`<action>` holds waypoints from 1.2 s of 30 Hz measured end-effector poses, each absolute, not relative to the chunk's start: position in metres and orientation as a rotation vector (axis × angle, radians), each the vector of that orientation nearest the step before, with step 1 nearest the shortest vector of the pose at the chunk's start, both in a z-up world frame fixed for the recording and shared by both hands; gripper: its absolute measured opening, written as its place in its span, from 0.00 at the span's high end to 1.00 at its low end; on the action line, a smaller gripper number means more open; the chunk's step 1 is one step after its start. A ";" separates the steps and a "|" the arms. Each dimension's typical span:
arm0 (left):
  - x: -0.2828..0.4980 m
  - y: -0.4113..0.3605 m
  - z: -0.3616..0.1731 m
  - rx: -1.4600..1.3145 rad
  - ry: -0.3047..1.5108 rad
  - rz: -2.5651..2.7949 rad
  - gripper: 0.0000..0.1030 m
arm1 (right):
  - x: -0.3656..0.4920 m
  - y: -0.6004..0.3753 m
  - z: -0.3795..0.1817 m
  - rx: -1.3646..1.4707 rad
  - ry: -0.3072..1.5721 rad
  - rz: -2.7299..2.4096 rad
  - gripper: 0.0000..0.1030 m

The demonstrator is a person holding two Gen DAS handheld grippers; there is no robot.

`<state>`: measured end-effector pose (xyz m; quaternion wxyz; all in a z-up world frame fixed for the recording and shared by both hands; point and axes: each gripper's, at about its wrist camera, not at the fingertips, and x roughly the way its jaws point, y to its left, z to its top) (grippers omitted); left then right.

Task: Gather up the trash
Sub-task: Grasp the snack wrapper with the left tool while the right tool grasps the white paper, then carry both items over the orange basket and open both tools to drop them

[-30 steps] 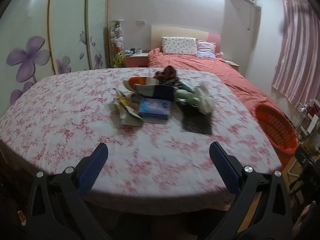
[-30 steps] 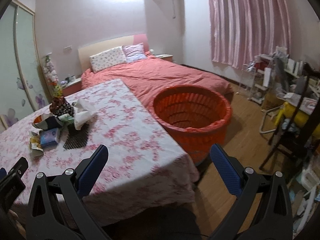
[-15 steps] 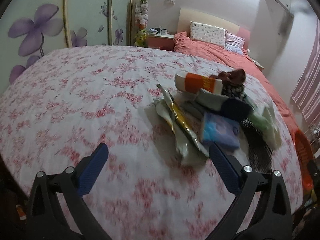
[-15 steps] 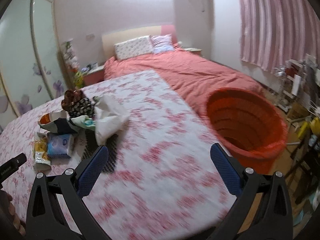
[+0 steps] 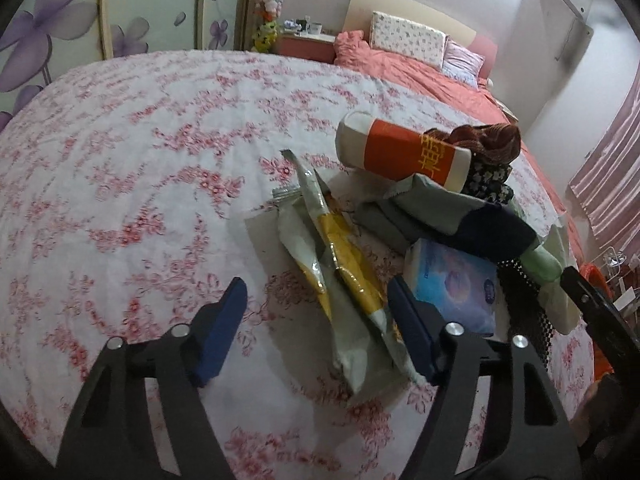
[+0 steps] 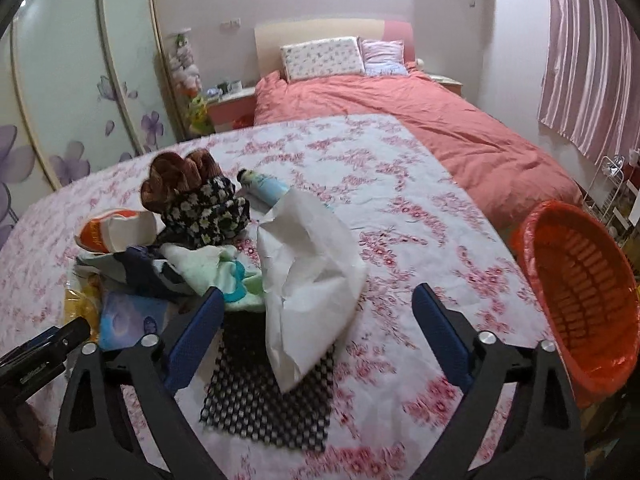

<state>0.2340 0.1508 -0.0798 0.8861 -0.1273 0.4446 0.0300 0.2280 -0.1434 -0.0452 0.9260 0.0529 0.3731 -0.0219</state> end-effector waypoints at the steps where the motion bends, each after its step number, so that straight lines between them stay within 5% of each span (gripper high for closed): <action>1: 0.236 0.151 -0.082 -0.269 0.930 0.058 0.34 | 0.230 -0.143 -0.047 0.109 0.774 -0.046 0.16; 5: 0.239 0.149 -0.082 -0.257 0.922 0.053 0.40 | 0.237 -0.143 -0.054 0.110 0.810 -0.050 0.27; 9: 0.242 0.150 -0.082 -0.283 0.919 0.019 0.66 | 0.238 -0.148 -0.059 0.139 0.846 -0.048 0.48; 13: 0.243 0.151 -0.080 -0.283 0.909 0.007 0.75 | 0.232 -0.155 -0.056 0.166 0.834 -0.040 0.59; 18: 0.237 0.152 -0.068 -0.262 0.879 0.006 0.82 | 0.228 -0.166 -0.047 0.191 0.802 -0.042 0.62; 36: 0.189 0.124 -0.004 -0.235 0.732 -0.038 0.85 | 0.186 -0.206 -0.011 0.275 0.664 -0.038 0.64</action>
